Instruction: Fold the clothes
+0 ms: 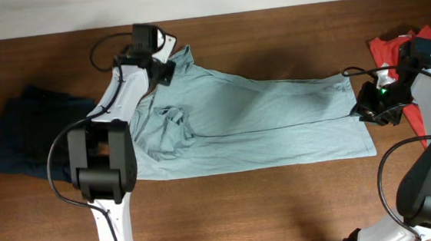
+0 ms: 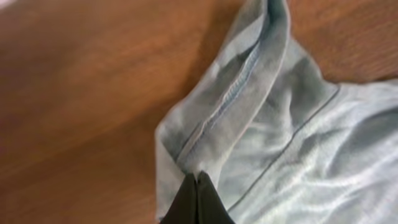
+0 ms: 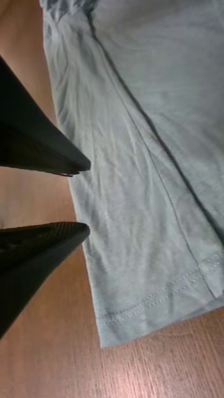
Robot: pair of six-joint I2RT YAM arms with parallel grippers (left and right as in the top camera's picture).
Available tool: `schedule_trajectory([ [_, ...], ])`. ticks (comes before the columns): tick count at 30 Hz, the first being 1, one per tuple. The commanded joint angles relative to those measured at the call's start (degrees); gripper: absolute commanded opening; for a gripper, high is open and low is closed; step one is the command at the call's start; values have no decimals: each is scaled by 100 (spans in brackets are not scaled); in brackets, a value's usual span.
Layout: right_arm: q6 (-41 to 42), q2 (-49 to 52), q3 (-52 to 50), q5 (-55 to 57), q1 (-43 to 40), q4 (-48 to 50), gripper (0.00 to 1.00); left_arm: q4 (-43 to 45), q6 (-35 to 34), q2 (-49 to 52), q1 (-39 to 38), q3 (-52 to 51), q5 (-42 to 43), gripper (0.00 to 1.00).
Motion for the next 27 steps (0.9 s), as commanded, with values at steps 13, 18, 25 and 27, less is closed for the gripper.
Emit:
schedule_trajectory([
  [13,-61,42,-17,-48,4,2,30,-3008,337,-33,-24,2865,-295,0],
  [18,-61,42,-20,-48,4,-2,30,-3001,444,-125,-44,2922,-315,0],
  [25,-61,42,-20,-48,4,0,30,-3434,553,-188,-116,3574,-138,0],
  [27,-61,42,-17,-48,4,0,30,-3700,614,-188,-181,3654,-11,0],
])
